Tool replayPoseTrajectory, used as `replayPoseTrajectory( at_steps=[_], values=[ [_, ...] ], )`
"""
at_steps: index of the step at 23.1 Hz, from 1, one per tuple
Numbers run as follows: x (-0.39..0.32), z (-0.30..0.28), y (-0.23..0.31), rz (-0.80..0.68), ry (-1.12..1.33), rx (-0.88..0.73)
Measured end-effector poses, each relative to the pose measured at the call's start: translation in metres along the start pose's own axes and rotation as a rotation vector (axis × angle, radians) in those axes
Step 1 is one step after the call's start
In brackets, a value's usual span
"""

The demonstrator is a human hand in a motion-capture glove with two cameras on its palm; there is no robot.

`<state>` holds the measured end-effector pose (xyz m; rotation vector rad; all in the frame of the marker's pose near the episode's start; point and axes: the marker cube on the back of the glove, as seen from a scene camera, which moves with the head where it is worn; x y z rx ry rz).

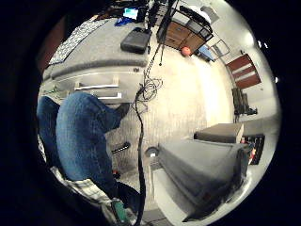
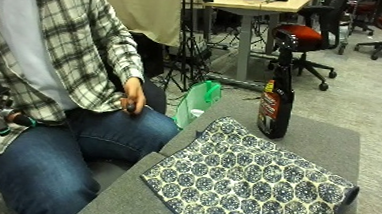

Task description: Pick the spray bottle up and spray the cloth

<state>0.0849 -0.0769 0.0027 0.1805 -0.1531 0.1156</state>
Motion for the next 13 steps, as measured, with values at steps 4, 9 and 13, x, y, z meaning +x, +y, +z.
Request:
replayPoseTrajectory(
  at_steps=[4, 9, 13],
  values=[
    [0.003, -0.003, 0.073, 0.019, 0.018, -0.036],
    [-0.016, 0.005, 0.140, 0.009, 0.037, -0.039],
    [-0.025, 0.010, 0.168, -0.007, 0.026, -0.074]
  ],
)
